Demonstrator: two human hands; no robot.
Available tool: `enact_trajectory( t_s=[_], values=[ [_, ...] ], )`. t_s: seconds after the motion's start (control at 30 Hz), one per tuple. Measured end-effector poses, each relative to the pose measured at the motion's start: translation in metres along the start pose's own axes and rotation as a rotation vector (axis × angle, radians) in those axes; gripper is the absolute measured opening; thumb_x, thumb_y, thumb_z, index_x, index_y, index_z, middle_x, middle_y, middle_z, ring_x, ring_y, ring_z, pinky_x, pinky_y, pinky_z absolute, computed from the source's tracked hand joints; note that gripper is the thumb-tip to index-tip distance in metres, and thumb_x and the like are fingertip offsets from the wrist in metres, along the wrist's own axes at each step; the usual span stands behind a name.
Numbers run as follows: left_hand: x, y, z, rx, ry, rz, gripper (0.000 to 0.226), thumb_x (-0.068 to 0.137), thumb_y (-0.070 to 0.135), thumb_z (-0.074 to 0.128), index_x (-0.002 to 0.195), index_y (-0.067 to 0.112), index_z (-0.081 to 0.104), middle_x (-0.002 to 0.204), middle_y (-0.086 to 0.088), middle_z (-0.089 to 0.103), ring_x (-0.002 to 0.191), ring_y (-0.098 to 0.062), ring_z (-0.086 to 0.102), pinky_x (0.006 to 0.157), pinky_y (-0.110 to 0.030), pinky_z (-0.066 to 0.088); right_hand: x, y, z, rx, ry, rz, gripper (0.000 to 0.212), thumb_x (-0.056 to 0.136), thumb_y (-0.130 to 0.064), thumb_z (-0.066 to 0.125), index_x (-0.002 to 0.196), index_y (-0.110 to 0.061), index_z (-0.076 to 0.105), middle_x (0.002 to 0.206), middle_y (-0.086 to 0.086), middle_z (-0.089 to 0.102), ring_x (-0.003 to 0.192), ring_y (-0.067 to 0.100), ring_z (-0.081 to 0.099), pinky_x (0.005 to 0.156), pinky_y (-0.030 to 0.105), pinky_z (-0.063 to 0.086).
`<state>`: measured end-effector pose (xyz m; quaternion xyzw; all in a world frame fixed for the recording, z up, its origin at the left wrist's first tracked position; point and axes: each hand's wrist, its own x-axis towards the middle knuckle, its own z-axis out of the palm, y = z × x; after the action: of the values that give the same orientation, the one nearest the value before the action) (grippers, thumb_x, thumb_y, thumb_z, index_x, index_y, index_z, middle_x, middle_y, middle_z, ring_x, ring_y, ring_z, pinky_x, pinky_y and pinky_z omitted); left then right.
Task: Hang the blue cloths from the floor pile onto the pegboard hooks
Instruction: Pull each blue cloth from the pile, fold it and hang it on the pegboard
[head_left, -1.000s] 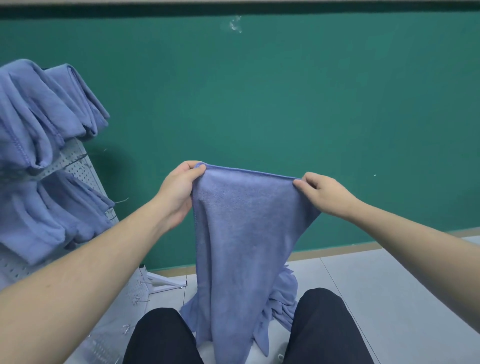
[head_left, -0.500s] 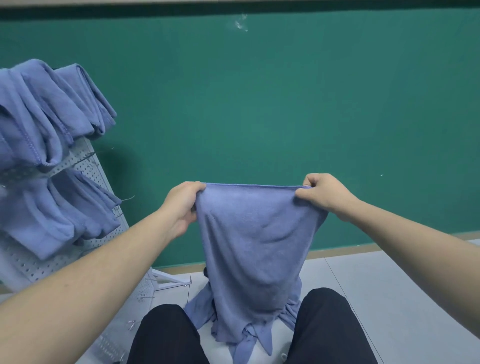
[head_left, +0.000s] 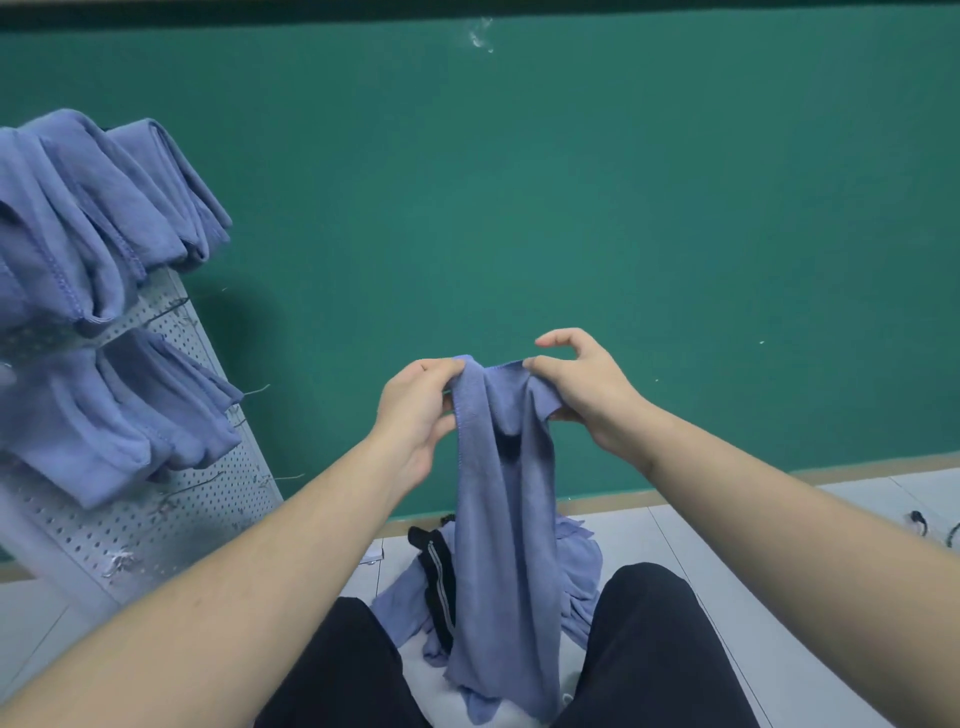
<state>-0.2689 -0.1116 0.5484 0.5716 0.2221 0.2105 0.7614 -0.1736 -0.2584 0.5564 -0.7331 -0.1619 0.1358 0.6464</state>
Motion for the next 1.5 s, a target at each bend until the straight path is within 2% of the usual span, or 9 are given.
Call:
enact_trajectory(
  t_s=[0.23, 0.47, 0.63, 0.8, 0.93, 1.0, 1.1, 1.27, 1.5],
  values=[
    [-0.016, -0.008, 0.009, 0.057, -0.068, 0.068, 0.01, 0.093, 0.01, 0.065, 0.084, 0.013, 0.067, 0.097, -0.011, 0.077, 0.08, -0.021, 0.069, 0.072, -0.028, 0.058, -0.01, -0.003, 0.017, 0.184, -0.091, 0.067, 0.017, 0.093, -0.007, 0.062, 0.103, -0.019, 0.057, 0.06, -0.001, 0.064, 0.05, 0.012, 0.057, 0.058, 0.025, 0.054],
    [-0.022, -0.008, 0.008, 0.14, -0.097, 0.149, 0.016, 0.093, 0.006, 0.064, 0.079, 0.013, 0.062, 0.083, -0.009, 0.072, 0.072, -0.017, 0.067, 0.072, -0.026, 0.056, -0.015, -0.008, 0.011, 0.33, -0.16, 0.159, 0.014, 0.095, -0.011, 0.055, 0.097, -0.015, 0.068, 0.069, 0.002, 0.07, 0.065, 0.015, 0.069, 0.068, 0.026, 0.059],
    [-0.021, -0.013, 0.003, 0.147, -0.069, 0.12, 0.019, 0.092, 0.006, 0.065, 0.076, 0.016, 0.06, 0.077, -0.006, 0.069, 0.069, -0.016, 0.063, 0.071, -0.026, 0.054, -0.02, 0.002, 0.006, 0.01, -0.31, -0.027, 0.021, 0.088, -0.002, 0.067, 0.101, -0.017, 0.066, 0.091, 0.004, 0.073, 0.083, 0.011, 0.067, 0.08, 0.027, 0.057],
    [-0.025, -0.018, 0.003, 0.071, -0.127, 0.074, 0.02, 0.094, 0.007, 0.064, 0.077, 0.016, 0.059, 0.086, -0.007, 0.074, 0.073, -0.016, 0.068, 0.069, -0.024, 0.054, -0.019, 0.007, 0.009, -0.175, -0.143, -0.197, 0.009, 0.081, -0.014, 0.079, 0.08, -0.018, 0.07, 0.069, -0.003, 0.066, 0.063, 0.011, 0.054, 0.068, 0.026, 0.046],
    [-0.027, -0.017, 0.002, 0.059, -0.151, 0.069, 0.018, 0.096, 0.008, 0.062, 0.08, 0.016, 0.059, 0.088, -0.006, 0.075, 0.072, -0.015, 0.068, 0.069, -0.024, 0.055, -0.02, 0.006, 0.011, -0.289, -0.102, -0.301, 0.011, 0.082, -0.017, 0.078, 0.075, -0.019, 0.069, 0.064, -0.017, 0.06, 0.056, -0.004, 0.049, 0.058, 0.011, 0.036],
    [-0.027, -0.016, 0.001, 0.047, -0.172, 0.058, 0.017, 0.097, 0.008, 0.061, 0.082, 0.016, 0.058, 0.088, -0.003, 0.076, 0.071, -0.014, 0.068, 0.067, -0.023, 0.054, -0.02, 0.01, 0.012, -0.348, -0.087, -0.365, 0.013, 0.083, -0.021, 0.076, 0.076, -0.026, 0.067, 0.085, -0.015, 0.062, 0.074, -0.006, 0.053, 0.066, 0.016, 0.039],
    [-0.028, -0.015, -0.001, 0.056, -0.185, 0.054, 0.017, 0.097, 0.01, 0.061, 0.083, 0.018, 0.058, 0.088, -0.001, 0.076, 0.073, -0.014, 0.068, 0.067, -0.023, 0.052, -0.022, 0.015, 0.016, -0.453, -0.003, -0.447, 0.021, 0.081, -0.026, 0.073, 0.074, -0.038, 0.057, 0.103, -0.015, 0.056, 0.106, 0.013, 0.05, 0.091, 0.032, 0.04],
    [-0.031, -0.018, -0.002, 0.106, -0.218, 0.089, 0.011, 0.098, 0.012, 0.061, 0.089, 0.017, 0.059, 0.1, -0.004, 0.077, 0.081, -0.014, 0.07, 0.065, -0.021, 0.053, -0.024, 0.011, 0.02, -0.398, -0.025, -0.447, 0.023, 0.081, -0.022, 0.072, 0.073, -0.03, 0.052, 0.086, -0.01, 0.06, 0.08, 0.009, 0.053, 0.074, 0.033, 0.044],
    [-0.03, -0.023, -0.014, 0.169, -0.31, 0.206, 0.026, 0.093, 0.002, 0.065, 0.112, 0.017, 0.057, 0.115, -0.003, 0.075, 0.106, -0.016, 0.069, 0.097, -0.037, 0.052, -0.023, 0.01, 0.014, -0.414, -0.079, -0.42, 0.015, 0.084, -0.024, 0.072, 0.075, -0.026, 0.06, 0.071, -0.013, 0.061, 0.062, 0.003, 0.05, 0.063, 0.027, 0.043]
  ],
)
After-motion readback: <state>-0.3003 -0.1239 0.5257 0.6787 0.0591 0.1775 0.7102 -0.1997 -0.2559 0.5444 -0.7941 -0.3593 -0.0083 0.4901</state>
